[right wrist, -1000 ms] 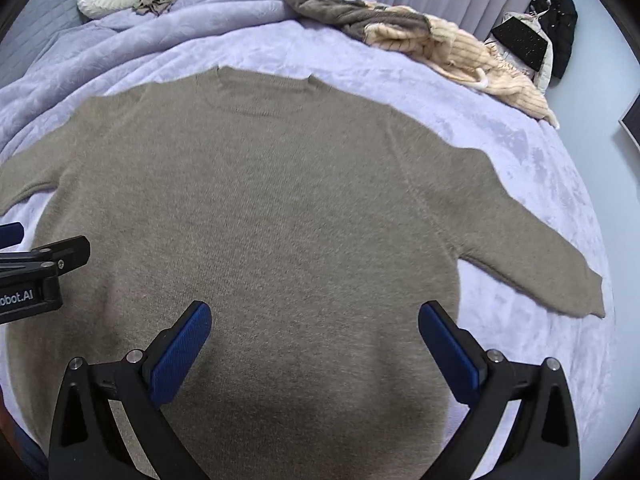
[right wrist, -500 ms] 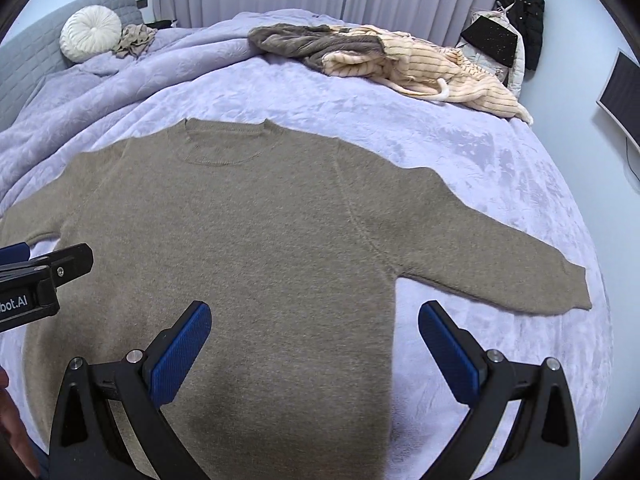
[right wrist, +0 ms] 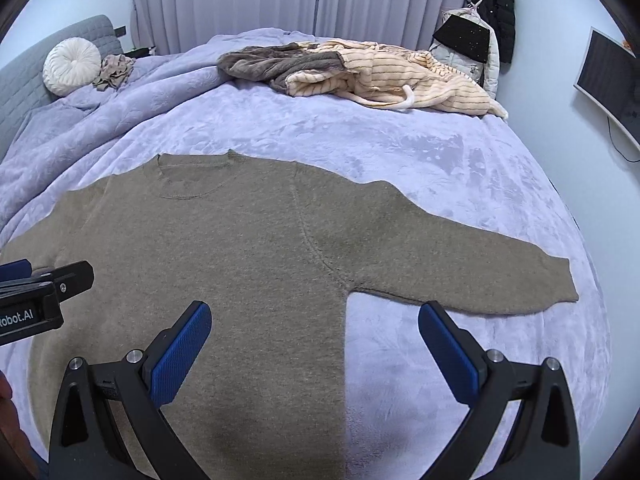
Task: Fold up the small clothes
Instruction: 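Move the right tool to the sweater's sleeve cuff and close on it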
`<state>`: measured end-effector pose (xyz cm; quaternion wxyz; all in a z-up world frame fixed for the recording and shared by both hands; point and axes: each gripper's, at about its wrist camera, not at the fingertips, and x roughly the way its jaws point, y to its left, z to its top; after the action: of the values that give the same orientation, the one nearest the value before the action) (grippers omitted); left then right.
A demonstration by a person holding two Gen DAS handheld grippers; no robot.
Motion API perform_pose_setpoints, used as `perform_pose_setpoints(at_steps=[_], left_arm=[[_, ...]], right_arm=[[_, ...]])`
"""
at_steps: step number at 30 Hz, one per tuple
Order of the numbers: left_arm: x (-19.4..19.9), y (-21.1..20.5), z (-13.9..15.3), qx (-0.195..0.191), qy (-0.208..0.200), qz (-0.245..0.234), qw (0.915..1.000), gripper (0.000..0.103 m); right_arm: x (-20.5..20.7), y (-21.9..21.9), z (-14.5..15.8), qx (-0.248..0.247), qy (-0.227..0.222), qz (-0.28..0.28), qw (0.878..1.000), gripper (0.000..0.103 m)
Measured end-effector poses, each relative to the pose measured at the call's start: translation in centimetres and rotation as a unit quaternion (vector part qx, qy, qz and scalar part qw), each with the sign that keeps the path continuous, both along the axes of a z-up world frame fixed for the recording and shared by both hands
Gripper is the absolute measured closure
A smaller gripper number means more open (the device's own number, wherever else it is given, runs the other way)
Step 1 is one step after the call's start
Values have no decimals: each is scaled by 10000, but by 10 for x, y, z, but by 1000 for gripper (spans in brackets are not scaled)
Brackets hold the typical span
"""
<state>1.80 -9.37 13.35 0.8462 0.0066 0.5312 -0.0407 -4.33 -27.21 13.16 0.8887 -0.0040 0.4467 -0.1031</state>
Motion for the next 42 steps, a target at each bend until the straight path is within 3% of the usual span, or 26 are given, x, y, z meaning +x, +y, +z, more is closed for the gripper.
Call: perform_pose_setpoints(at_steps=[20,42], left_arm=[[12,-118,3,169,-39,-746,9971,0],[36,-258,-33,322,182,-1391,9896,0]], right_arm=[[-10,-108,6,55,-73,-876,9961,0],[-23,-256,-24,103,79,-2074,9782,0]])
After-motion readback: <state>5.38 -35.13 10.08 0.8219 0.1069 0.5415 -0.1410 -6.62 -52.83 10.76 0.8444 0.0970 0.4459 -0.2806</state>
